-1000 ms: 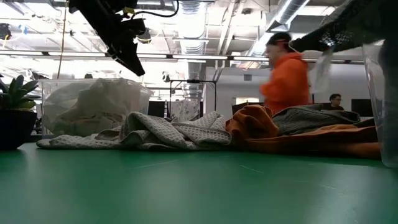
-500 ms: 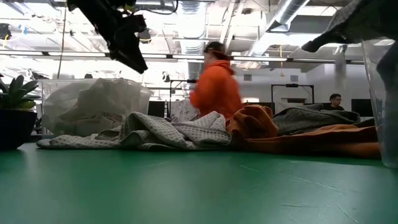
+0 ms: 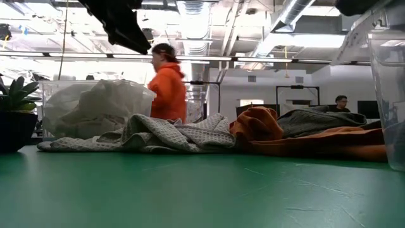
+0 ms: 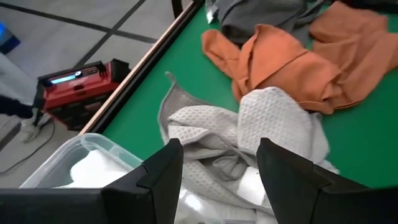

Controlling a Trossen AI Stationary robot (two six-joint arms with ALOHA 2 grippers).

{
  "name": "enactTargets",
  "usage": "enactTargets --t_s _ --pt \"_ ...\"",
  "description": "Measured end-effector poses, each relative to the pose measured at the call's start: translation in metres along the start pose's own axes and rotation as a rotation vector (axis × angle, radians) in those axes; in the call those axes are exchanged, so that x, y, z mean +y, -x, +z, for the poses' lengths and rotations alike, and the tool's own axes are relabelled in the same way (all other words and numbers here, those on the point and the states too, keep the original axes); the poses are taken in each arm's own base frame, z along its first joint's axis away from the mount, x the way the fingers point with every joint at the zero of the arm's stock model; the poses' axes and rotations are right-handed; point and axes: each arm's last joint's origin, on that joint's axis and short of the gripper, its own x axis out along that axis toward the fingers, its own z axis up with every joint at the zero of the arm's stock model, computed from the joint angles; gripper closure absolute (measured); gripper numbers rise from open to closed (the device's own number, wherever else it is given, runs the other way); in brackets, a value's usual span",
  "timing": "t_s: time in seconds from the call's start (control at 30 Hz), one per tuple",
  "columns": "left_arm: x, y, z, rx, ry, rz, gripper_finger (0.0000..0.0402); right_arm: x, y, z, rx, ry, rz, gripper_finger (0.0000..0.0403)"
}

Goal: Sort towels by color in basket
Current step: Put the dark gray towel into the bottom transparent bin

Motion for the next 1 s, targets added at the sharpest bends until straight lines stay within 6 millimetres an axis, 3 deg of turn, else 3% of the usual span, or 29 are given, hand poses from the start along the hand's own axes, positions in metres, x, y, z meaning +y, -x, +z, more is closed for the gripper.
enactTargets --t_s 0.27,0.47,0.83,1.0 --pt "-0.009 0.005 -0.003 0.012 -0.004 -0.04 0.0205 0.019 -0.03 0.0 -0.002 0.002 -0.048 0.038" --pt "-0.016 0.007 -0.005 0.028 0.004 -0.07 0.0205 0.029 -0.041 0.008 -0.015 0.087 -0.07 0.0375" --pt "-0.025 0.011 -0.006 0.026 0.017 -0.104 0.0205 0.034 -0.04 0.01 -0.019 0.212 -0.034 0.0296" --pt "-0.027 0.011 -0.006 0.024 0.009 -0.112 0.0205 0.025 -0.017 0.013 0.034 0.239 -0.008 0.0241"
